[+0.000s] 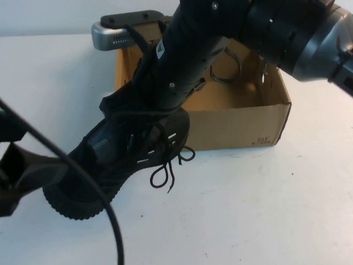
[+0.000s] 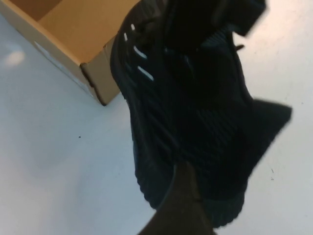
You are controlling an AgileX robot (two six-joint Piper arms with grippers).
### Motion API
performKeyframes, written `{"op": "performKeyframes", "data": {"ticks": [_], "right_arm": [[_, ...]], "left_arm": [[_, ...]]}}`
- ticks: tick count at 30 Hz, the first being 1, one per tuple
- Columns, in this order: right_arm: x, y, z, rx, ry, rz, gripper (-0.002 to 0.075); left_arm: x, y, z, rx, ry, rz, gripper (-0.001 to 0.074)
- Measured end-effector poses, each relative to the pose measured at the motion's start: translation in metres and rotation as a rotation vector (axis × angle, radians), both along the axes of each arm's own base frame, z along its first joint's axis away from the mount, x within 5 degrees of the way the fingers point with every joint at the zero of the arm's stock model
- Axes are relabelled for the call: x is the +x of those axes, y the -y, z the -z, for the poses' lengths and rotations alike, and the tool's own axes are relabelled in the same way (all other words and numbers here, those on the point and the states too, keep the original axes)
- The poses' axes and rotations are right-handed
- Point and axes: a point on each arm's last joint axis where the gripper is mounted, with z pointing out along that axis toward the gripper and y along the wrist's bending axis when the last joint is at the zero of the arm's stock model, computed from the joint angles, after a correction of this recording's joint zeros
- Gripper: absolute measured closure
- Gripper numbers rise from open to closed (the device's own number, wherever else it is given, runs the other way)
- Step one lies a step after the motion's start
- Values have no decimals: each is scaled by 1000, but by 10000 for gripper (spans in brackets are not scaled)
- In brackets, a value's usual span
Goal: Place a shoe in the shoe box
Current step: Hand over the shoe
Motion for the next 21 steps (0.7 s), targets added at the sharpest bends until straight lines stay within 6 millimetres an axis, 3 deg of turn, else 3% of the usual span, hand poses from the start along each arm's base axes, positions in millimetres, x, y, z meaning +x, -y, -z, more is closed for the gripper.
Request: {"op": "performKeyframes", "data": {"ticks": [9,15,21], "right_arm": [[3,1,0,40,-59,30,725],[22,12,4,135,-177,85,725],[25,15,4,143,-177,86,725]], "left_arm": [[22,26,8,124,-42,61,207],[20,37,10,226,7,127,207],[24,42,13,312,46,114,206]]}}
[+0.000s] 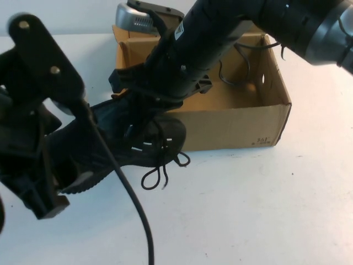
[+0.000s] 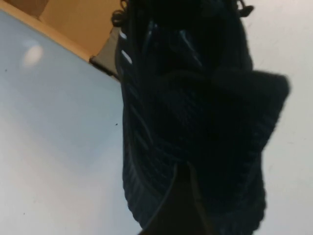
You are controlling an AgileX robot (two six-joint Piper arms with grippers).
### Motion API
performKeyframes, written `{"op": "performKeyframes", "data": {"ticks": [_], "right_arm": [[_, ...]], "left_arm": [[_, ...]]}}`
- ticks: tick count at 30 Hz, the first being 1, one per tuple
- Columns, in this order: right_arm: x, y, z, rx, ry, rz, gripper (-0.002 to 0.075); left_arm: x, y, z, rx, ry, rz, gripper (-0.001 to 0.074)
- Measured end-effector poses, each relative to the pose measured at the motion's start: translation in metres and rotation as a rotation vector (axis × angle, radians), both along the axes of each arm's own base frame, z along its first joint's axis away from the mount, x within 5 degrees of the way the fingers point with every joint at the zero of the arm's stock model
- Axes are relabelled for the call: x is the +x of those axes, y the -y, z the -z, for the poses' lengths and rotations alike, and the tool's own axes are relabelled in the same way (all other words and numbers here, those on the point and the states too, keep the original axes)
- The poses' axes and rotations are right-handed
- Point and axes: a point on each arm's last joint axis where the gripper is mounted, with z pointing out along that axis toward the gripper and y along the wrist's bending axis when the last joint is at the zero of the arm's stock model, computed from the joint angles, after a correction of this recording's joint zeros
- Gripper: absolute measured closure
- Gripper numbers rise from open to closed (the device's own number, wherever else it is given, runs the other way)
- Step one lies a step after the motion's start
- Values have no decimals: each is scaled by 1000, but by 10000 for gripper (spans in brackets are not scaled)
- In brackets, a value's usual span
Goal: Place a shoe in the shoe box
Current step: Hand over the shoe
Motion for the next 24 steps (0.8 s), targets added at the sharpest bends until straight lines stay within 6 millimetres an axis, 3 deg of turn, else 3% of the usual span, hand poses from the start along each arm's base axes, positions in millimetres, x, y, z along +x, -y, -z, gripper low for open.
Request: {"op": "performKeyframes", "data": {"ticks": [11,14,17,20,24], "right_arm": [[0,0,0,4,11,-22,725],[0,-1,0,2,15,-28,725],[0,-1,0,1,25,-40,725],[-1,-1,0,5,28,-49,725],[-1,-1,0,5,37,-63,725]], "left_arm": [[26,24,24,117,-53,-25,207],[33,30,32,140,-72,-46,243],[38,33,36,158,-79,-58,386],[39,33,37,155,-76,-59,598],[39,33,37,152,-77,-64,694]]}}
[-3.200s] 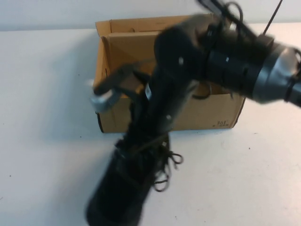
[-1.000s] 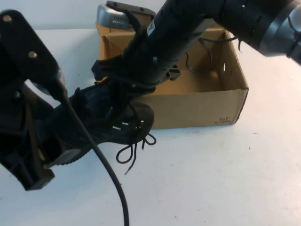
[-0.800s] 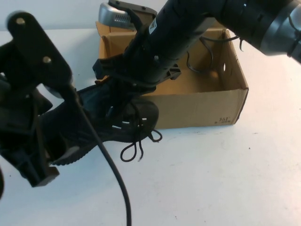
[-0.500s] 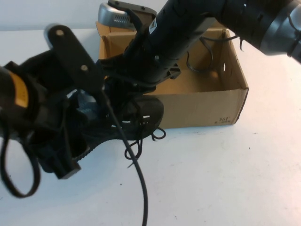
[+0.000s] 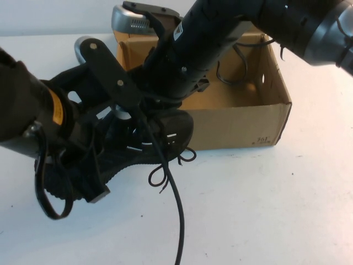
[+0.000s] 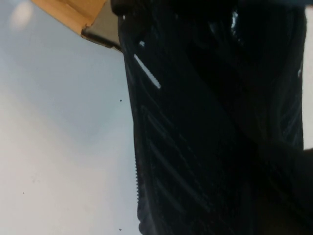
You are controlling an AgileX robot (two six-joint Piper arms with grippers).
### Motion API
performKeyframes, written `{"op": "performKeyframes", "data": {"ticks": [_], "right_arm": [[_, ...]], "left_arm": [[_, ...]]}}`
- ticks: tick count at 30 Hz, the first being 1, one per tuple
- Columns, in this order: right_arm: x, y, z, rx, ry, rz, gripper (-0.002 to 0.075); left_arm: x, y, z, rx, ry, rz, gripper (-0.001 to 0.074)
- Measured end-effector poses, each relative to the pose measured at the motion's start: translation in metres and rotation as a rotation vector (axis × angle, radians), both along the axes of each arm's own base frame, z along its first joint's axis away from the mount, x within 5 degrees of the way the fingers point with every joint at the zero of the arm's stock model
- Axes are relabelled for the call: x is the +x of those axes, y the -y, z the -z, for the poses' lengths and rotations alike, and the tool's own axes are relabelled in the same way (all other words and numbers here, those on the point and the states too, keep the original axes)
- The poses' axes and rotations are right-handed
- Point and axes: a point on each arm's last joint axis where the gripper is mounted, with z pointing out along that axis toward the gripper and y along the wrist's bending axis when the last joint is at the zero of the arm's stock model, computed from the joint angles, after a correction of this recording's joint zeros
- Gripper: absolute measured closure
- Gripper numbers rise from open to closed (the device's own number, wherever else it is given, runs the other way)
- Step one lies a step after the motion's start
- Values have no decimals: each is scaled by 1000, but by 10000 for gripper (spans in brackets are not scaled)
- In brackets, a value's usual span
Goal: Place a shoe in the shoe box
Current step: Hand over the shoe
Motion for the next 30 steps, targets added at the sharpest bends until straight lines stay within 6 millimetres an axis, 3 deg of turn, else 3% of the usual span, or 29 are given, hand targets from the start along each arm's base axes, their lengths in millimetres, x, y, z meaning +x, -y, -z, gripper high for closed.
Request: {"op": "performKeyframes", "data": {"ticks": [6,12,14,19,22,30], "right_arm": [[0,2,-2,-18,51,-35,725],[-8,8,-17,-23,115,-46,699],[-11,10,-24,-1,126,-61,643],[-20,11,-39,70,126,-82,384],[-21,10,-41,85,121,-89,275],[-16,20,-41,-16,220,-56,232]], "left_arm": [[0,0,-1,-8,8,0,706],[-7,-5,-11,-54,49,7,708],[-10,-8,-14,-60,55,6,708],[-16,-14,-16,-43,33,-7,711],[-18,-16,-17,-44,33,-9,713],[-26,-25,-27,-73,71,-6,714]]}}
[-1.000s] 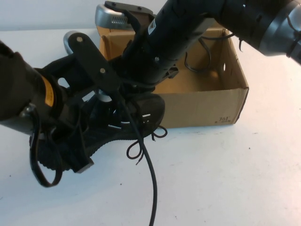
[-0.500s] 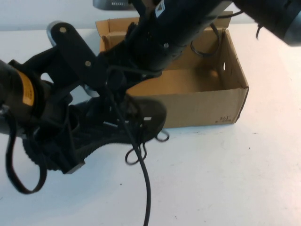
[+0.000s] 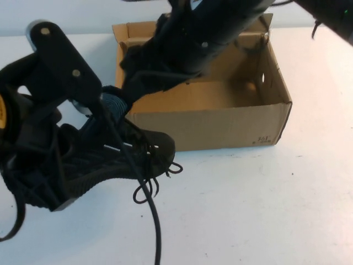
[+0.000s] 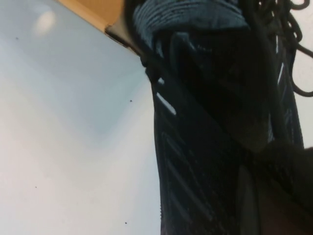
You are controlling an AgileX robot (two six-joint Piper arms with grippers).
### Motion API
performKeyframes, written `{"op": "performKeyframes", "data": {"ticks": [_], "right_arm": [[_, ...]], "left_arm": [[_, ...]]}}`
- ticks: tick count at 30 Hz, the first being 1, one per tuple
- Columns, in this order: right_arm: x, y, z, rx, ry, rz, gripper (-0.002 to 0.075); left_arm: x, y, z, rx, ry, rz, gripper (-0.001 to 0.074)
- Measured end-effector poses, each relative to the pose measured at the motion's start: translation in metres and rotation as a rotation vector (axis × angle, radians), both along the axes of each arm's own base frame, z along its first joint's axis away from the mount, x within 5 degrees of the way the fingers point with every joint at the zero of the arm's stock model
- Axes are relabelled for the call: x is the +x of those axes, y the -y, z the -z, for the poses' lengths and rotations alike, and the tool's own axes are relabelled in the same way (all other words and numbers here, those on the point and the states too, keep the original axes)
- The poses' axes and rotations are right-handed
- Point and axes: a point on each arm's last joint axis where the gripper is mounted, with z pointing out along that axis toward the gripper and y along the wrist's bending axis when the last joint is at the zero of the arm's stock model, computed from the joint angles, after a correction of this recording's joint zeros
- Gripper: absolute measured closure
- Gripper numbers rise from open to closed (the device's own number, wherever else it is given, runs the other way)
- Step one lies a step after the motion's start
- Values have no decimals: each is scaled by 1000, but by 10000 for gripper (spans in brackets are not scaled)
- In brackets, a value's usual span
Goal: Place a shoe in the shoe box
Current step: Hand over the shoe, then place the shoe in the shoe box
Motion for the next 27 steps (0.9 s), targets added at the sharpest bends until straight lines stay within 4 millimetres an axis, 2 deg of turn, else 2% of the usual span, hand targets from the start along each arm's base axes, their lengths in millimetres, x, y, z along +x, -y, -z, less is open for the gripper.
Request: {"op": "performKeyframes", "data": {"ticks": [2,4,8,10,13,18,23,27], "right_arm": [[1,9,-6,-52,74,27,249],[-1,21,-18,-93,153,59,300],[-15,42,-46,-98,260,96,492],[-25,51,-60,-75,291,102,623],[-37,62,-76,-45,323,108,706],[-54,76,-84,-34,335,110,736],[-64,89,-67,-103,303,113,740],[-67,96,-55,-110,332,141,741]], "left_arm": [[-3,-4,-3,-3,16,2,714],[-6,-8,-7,0,39,7,714],[-9,-13,-14,15,107,58,714],[-7,-11,-16,8,144,85,714],[-3,-7,-21,-16,222,132,715],[5,-1,-34,-49,402,189,715],[17,10,-42,-54,548,237,715],[33,25,-34,-38,574,268,715]]}}
